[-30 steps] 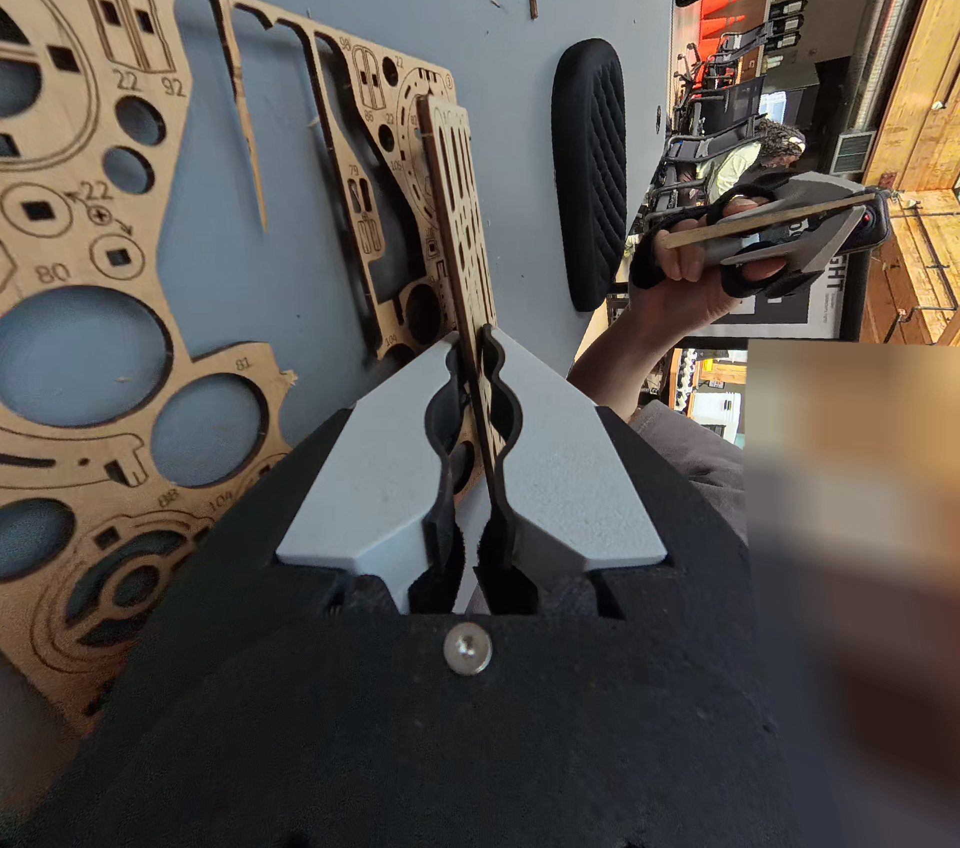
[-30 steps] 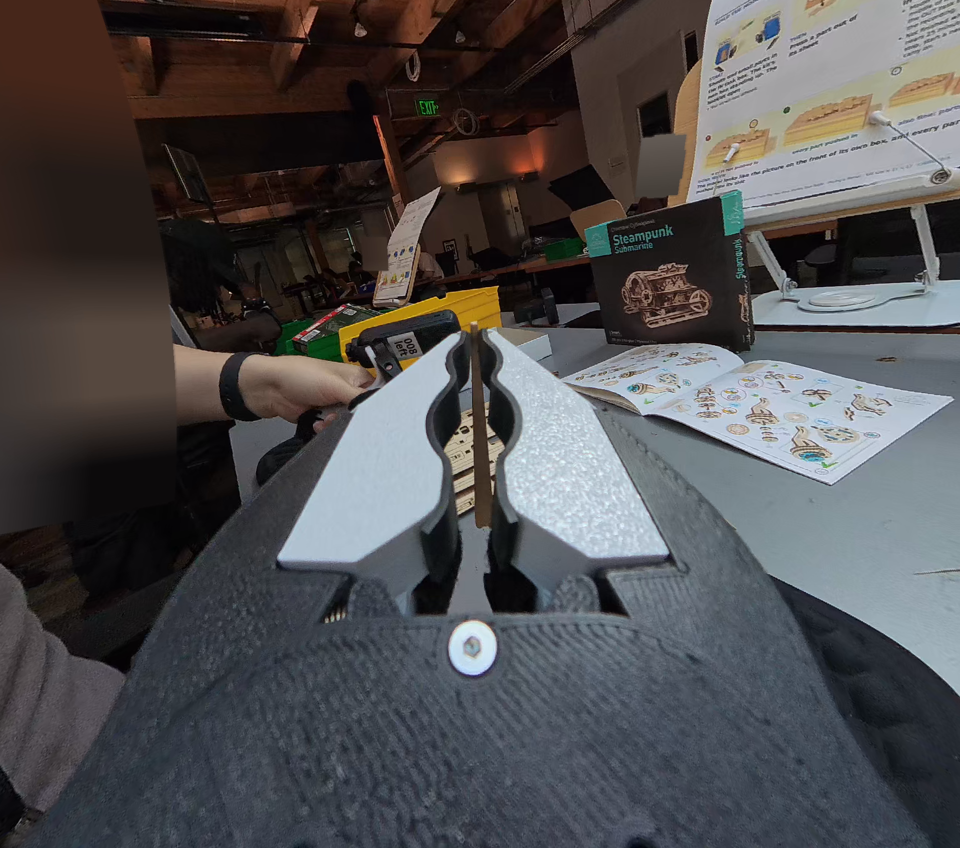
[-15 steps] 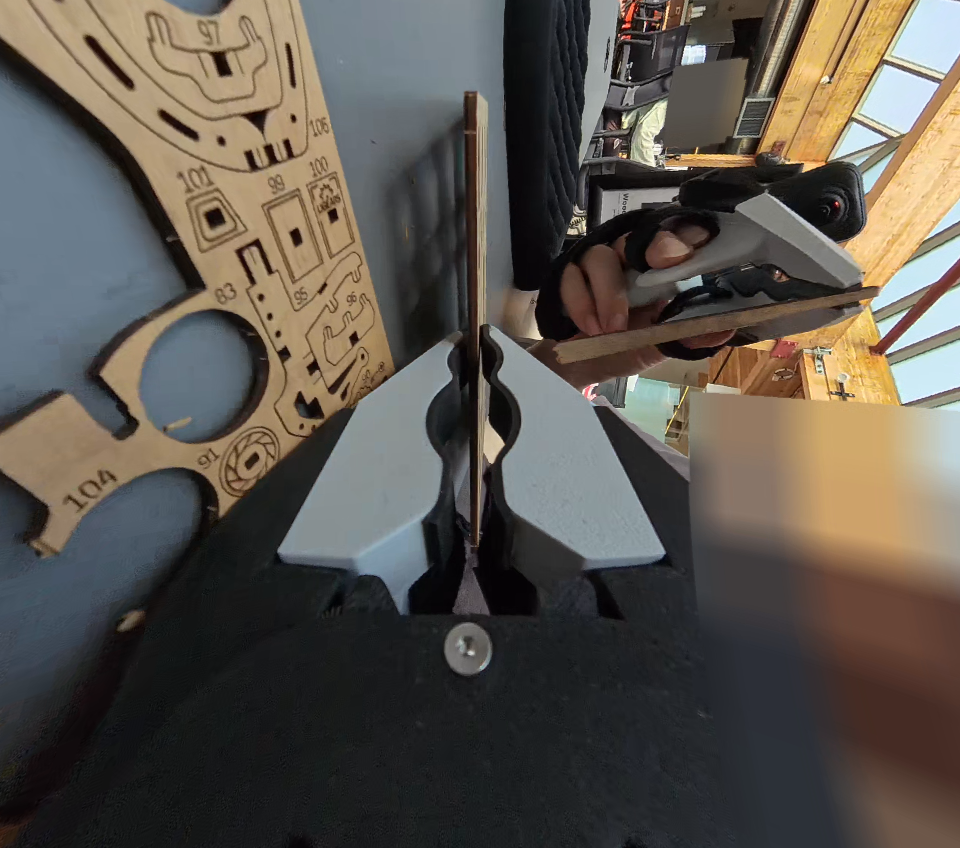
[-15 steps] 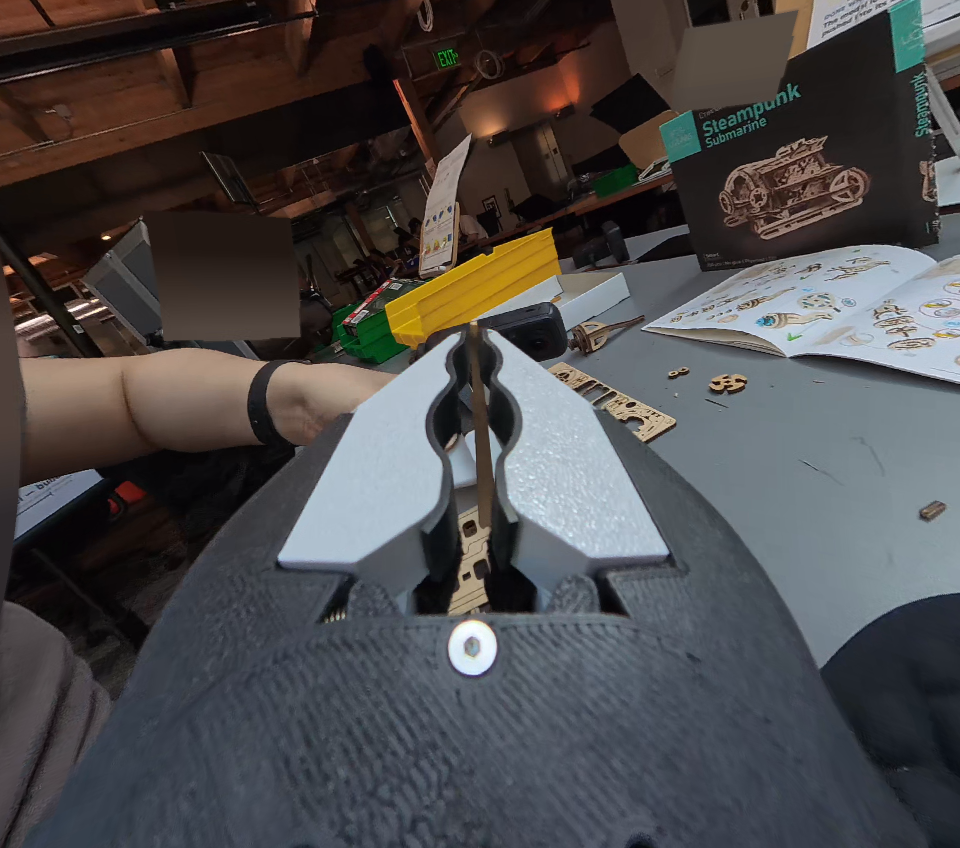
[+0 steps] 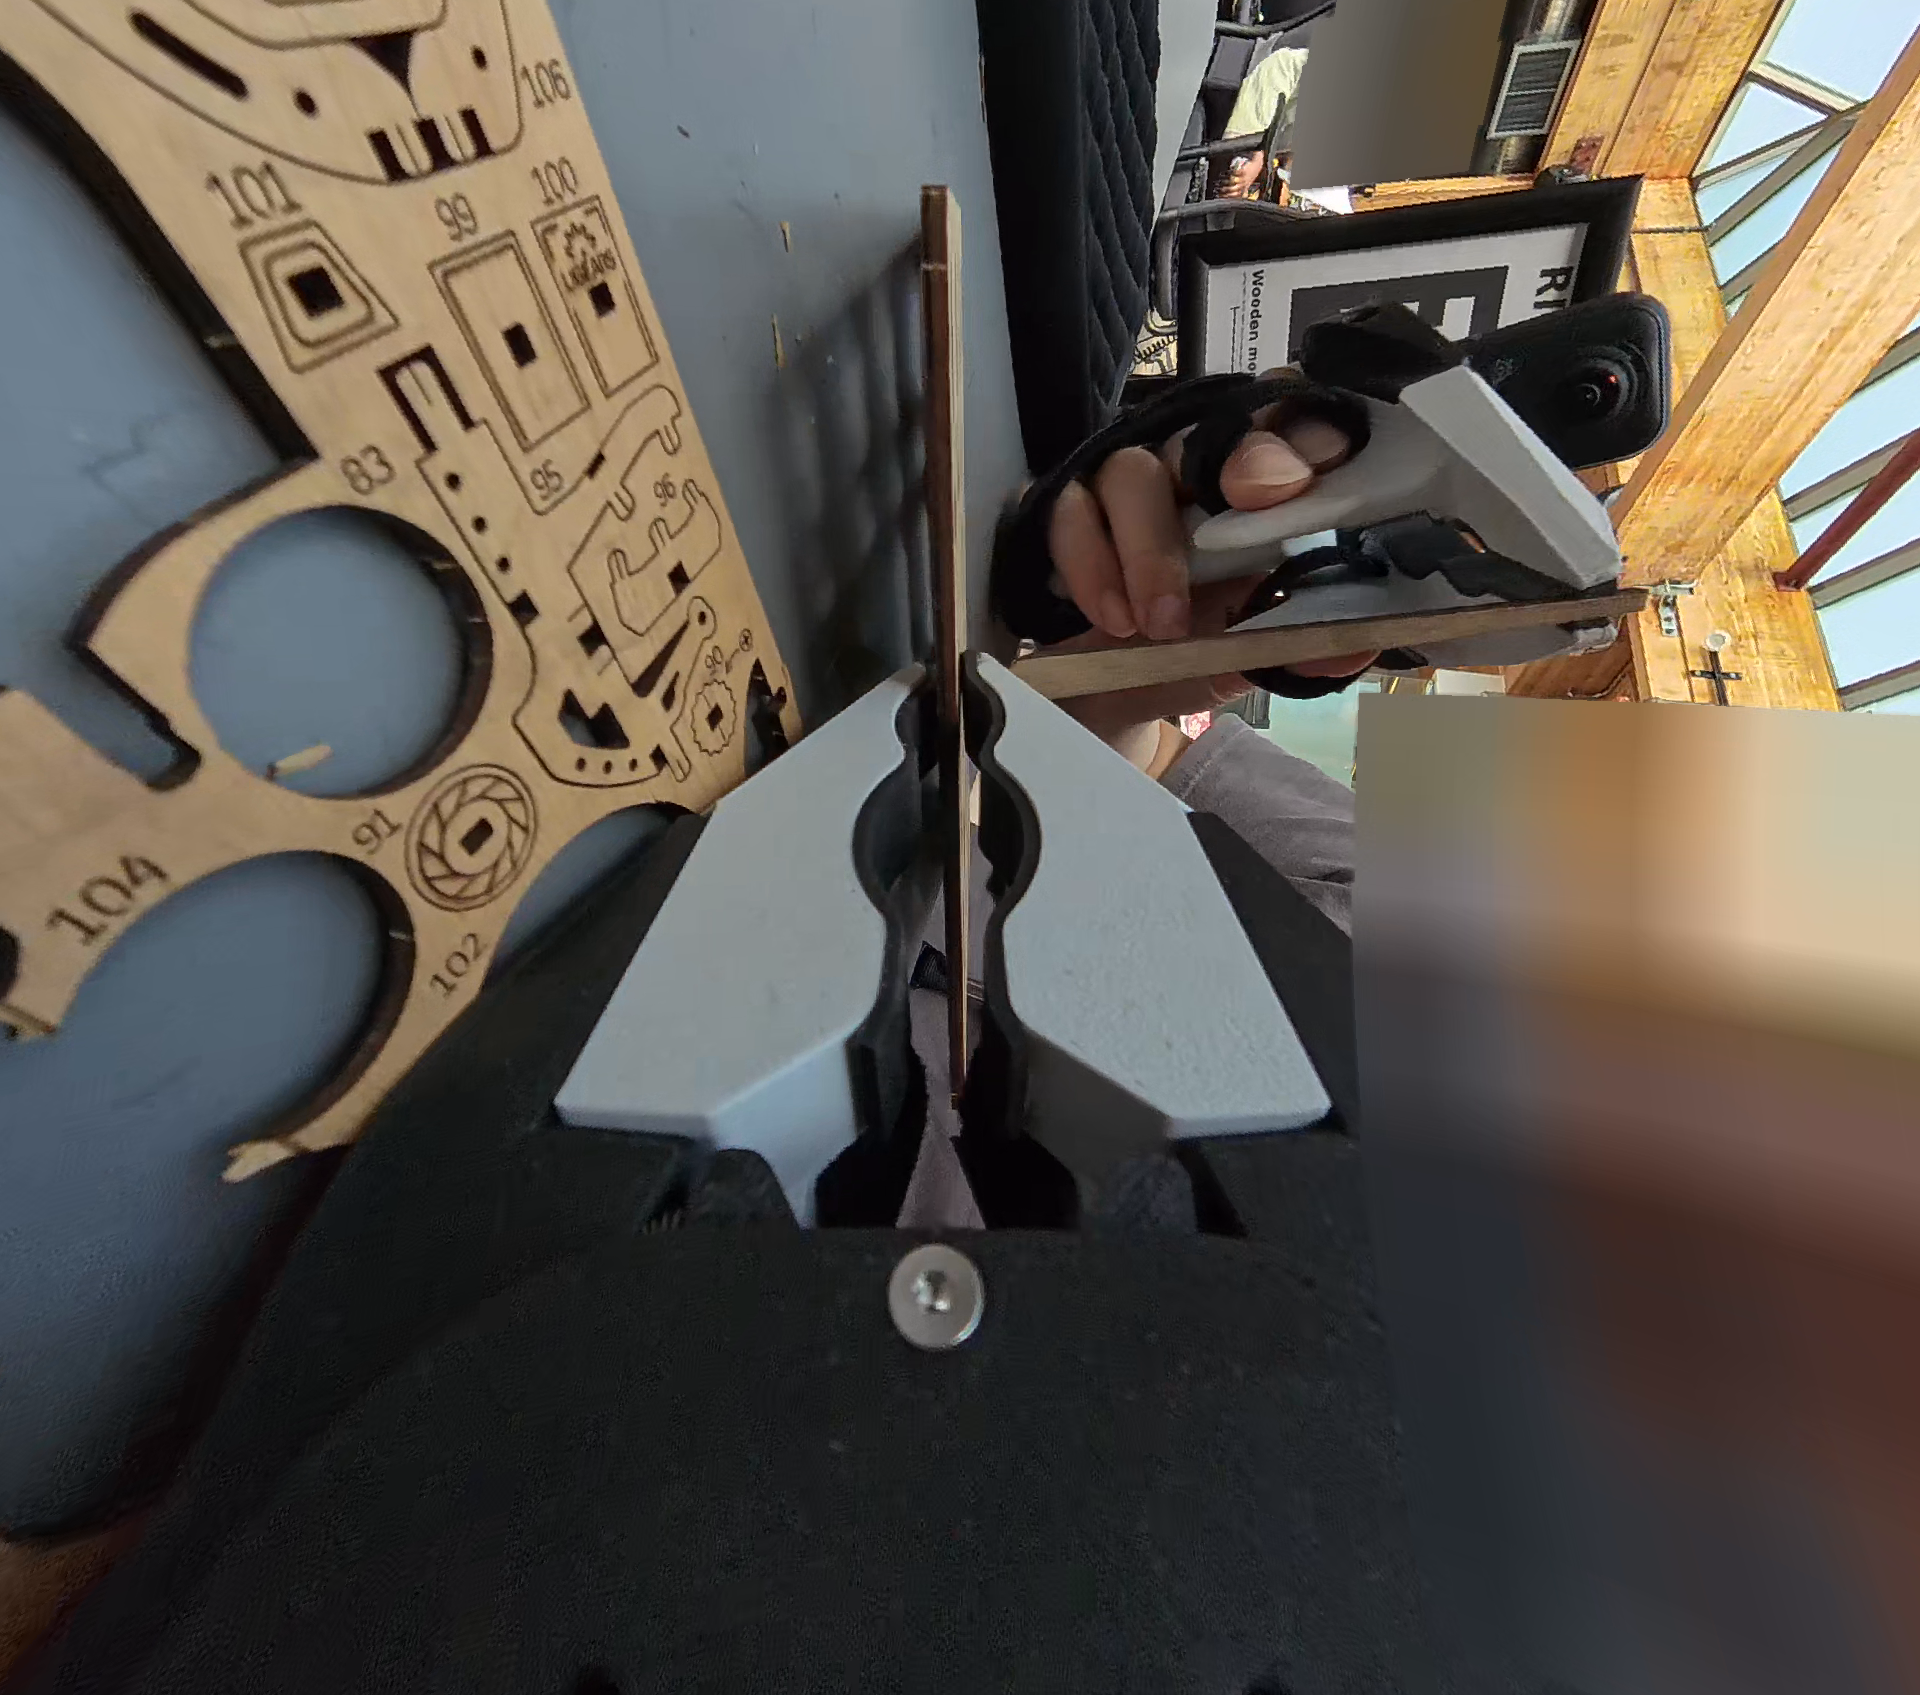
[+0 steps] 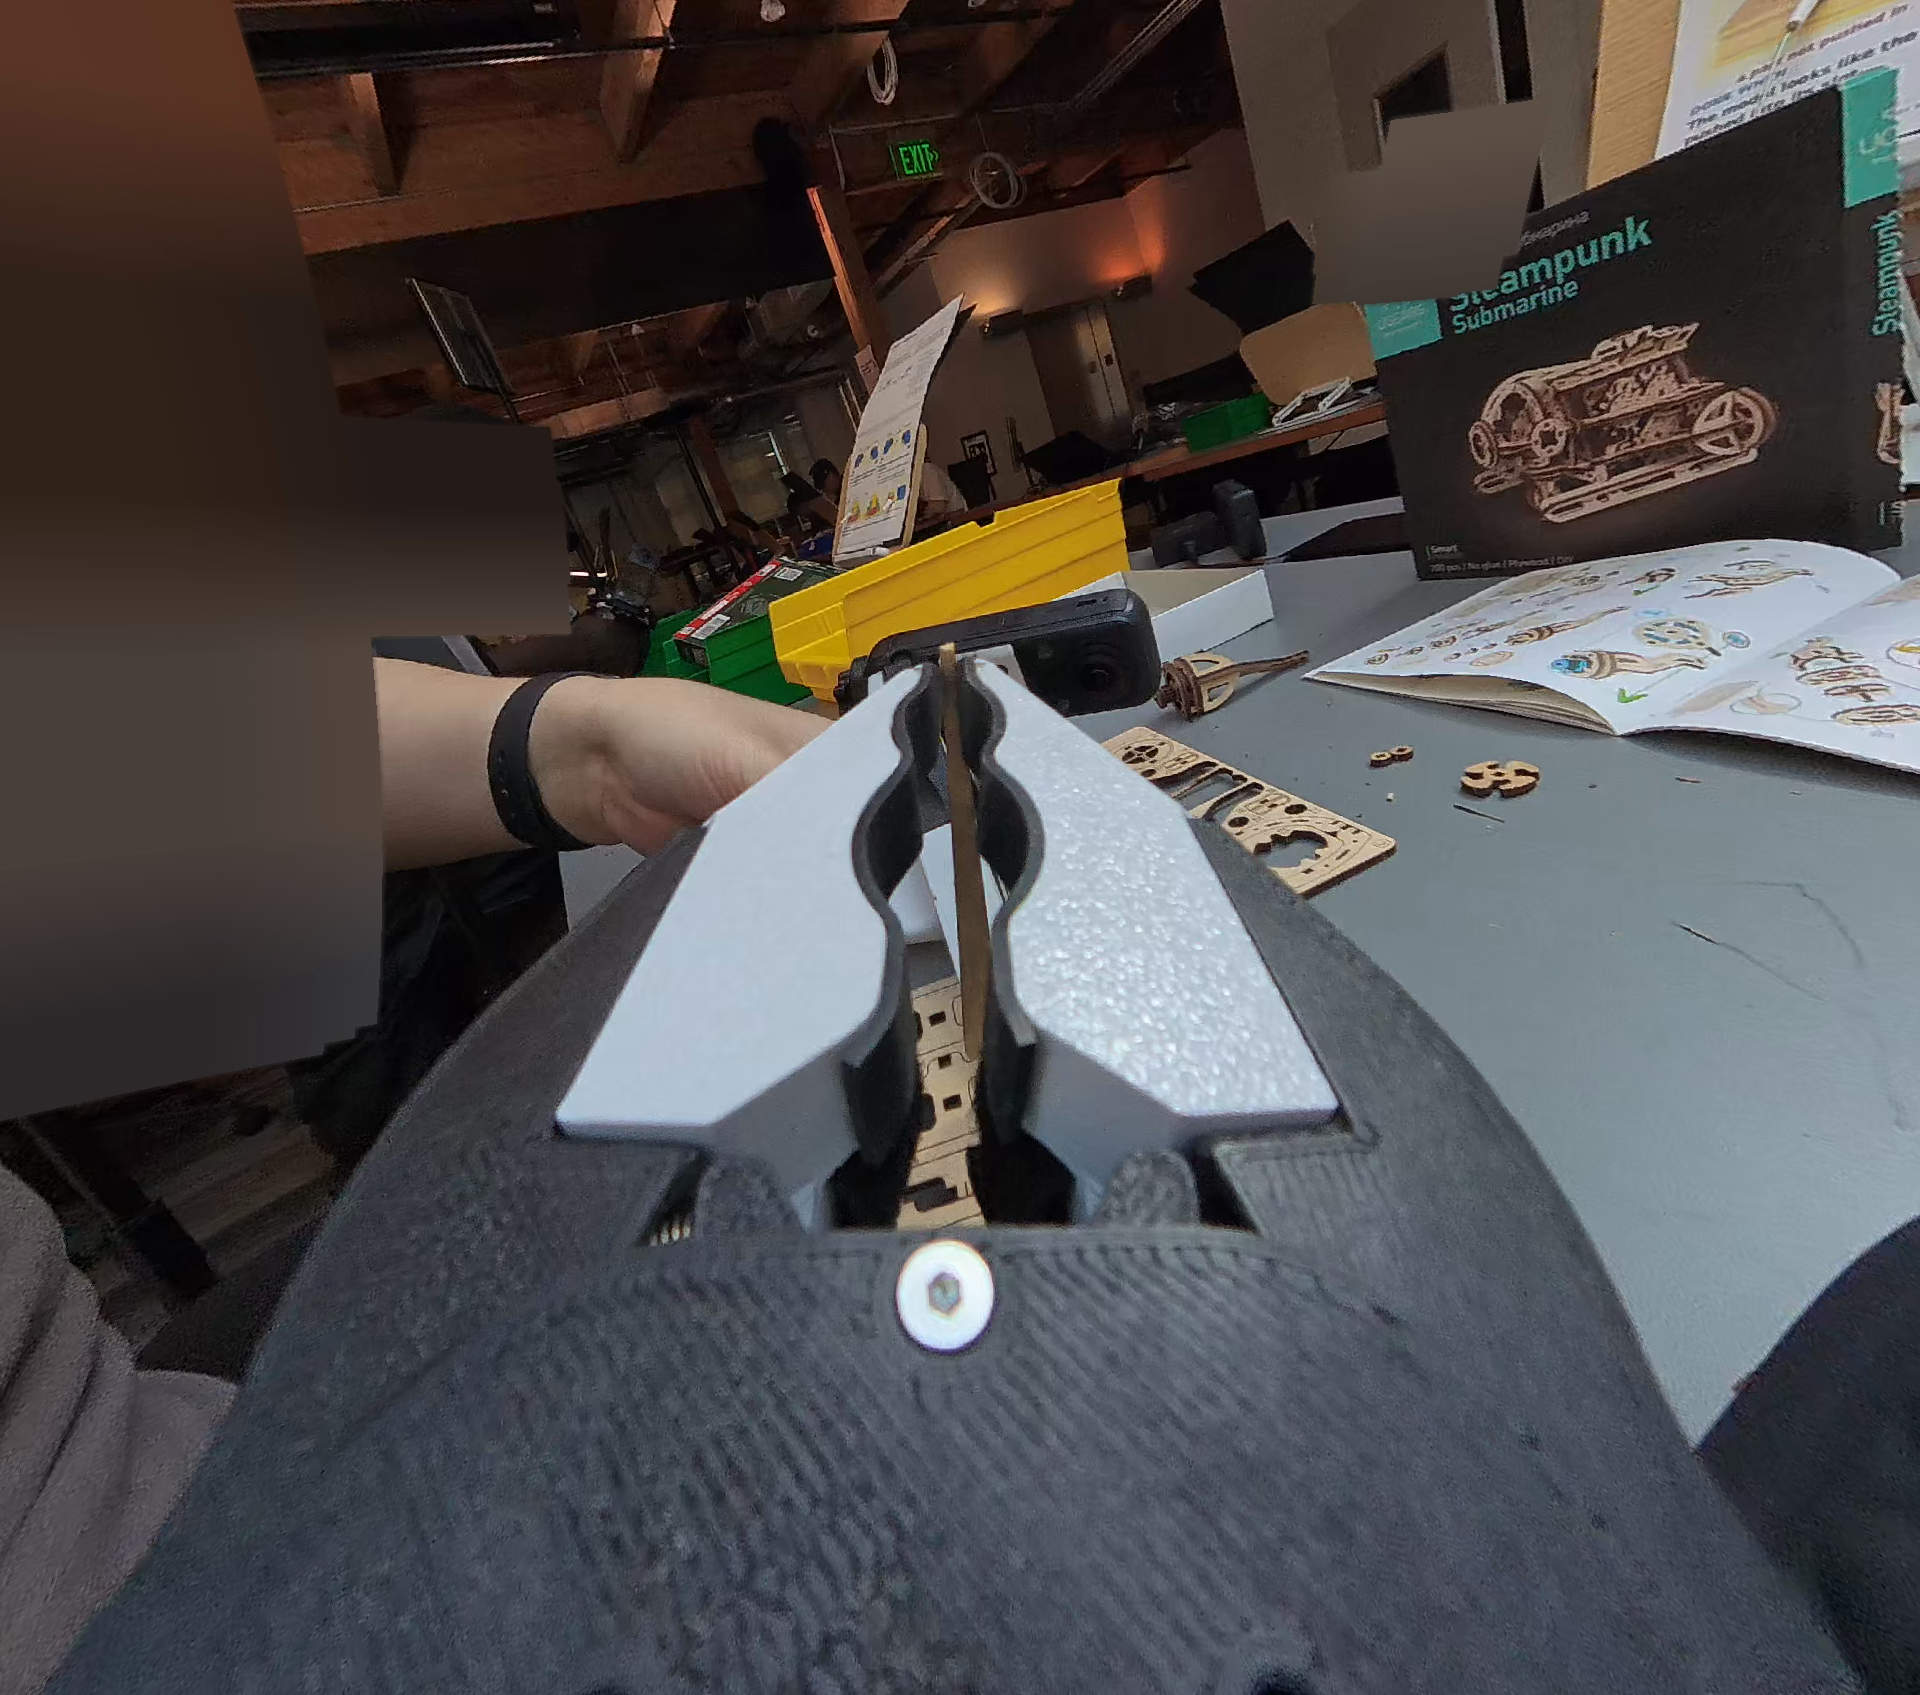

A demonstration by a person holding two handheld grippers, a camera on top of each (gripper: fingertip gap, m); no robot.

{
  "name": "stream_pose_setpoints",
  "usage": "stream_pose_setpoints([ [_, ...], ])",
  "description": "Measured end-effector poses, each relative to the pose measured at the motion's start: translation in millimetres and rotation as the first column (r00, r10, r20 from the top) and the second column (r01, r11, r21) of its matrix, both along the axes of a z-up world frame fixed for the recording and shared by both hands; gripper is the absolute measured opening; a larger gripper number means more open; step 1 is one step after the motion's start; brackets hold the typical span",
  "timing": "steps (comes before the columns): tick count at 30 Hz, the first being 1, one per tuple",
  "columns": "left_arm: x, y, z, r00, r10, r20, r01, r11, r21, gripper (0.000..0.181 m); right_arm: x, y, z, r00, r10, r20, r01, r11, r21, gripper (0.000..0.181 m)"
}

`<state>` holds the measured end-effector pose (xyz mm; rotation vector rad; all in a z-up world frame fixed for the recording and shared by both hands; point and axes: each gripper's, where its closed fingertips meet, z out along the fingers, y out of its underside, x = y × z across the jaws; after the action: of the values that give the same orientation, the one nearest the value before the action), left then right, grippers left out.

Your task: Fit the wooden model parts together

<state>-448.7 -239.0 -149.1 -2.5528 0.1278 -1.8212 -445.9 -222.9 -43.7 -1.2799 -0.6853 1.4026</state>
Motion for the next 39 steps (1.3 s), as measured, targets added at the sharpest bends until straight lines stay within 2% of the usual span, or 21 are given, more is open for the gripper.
stream_pose_setpoints([
  [2, -0.1, 1.3, 0.3, 1.0, 0.011, 0.005, -0.011, 1.0, 0.004, 0.001, 4.8, -1.5, -2.6, 0.999, -0.028, 0.028, 0.028, 1.0, 0.0, 0.001],
  [7, -1.7, 2.6, 0.2, 1.0, 0.02, 0.005, -0.02, 1.0, 0.011, 0.001, 19.6, -2.7, -19.0, 0.964, -0.109, 0.243, 0.107, 0.994, 0.02, 0.002],
  [11, -2.2, 4.0, 1.7, 0.999, 0.035, 0.02, -0.035, 0.999, 0.013, 0.001, 38.5, -8.3, -21.6, 0.949, -0.113, 0.293, 0.111, 0.994, 0.025, 0.002],
  [18, -3.1, 5.2, 2.5, 0.998, 0.051, 0.023, -0.052, 0.998, 0.019, 0.002, 69.4, -19.3, -40.6, 0.908, -0.077, 0.411, 0.094, 0.995, -0.022, 0.002],
  [23, -4.8, 6.7, 3.4, 0.997, 0.066, 0.029, -0.067, 0.998, 0.015, 0.001, 85.2, -17.4, -65.4, 0.849, 0.012, 0.528, 0.049, 0.994, -0.101, 0.005],
  [26, -5.5, 7.3, 6.6, 0.995, 0.086, 0.057, -0.086, 0.996, -0.005, 0.001, 91.6, -16.3, -80.1, 0.766, 0.055, 0.64, 0.012, 0.995, -0.1, 0.018],
  [28, -5.9, 7.2, 7.1, 0.994, 0.091, 0.062, -0.091, 0.996, -0.008, 0.001, 97.4, -9.7, -83.6, 0.69, -0.017, 0.723, 0.001, 1.0, 0.022, 0.032],
  [30, -5.7, 6.5, 6.2, 0.995, 0.086, 0.053, -0.085, 0.996, -0.004, 0.001, 99.1, -3.6, -84.6, 0.612, -0.109, 0.783, -0.045, 0.984, 0.173, 0.033],
  [33, -5.1, 5.6, 4.3, 0.996, 0.077, 0.041, -0.077, 0.997, 0.001, 0.002, 65.0, -35.1, -84.9, 0.642, -0.027, 0.766, -0.306, 0.908, 0.288, 0.026],
  [34, -5.0, 5.3, 4.1, 0.997, 0.074, 0.039, -0.074, 0.997, 0.002, 0.002, 60.7, -35.0, -95.2, 0.605, -0.032, 0.796, -0.345, 0.89, 0.298, 0.024],
  [36, -5.0, 4.8, 4.3, 0.997, 0.072, 0.037, -0.072, 0.997, 0.005, 0.001, 58.9, -27.2, -109.3, 0.527, -0.025, 0.849, -0.347, 0.906, 0.242, 0.022],
  [39, -4.6, 4.2, 3.1, 0.997, 0.068, 0.027, -0.069, 0.998, 0.016, 0.001, 53.6, -26.7, -95.5, 0.573, 0.056, 0.818, -0.359, 0.914, 0.188, 0.019],
])
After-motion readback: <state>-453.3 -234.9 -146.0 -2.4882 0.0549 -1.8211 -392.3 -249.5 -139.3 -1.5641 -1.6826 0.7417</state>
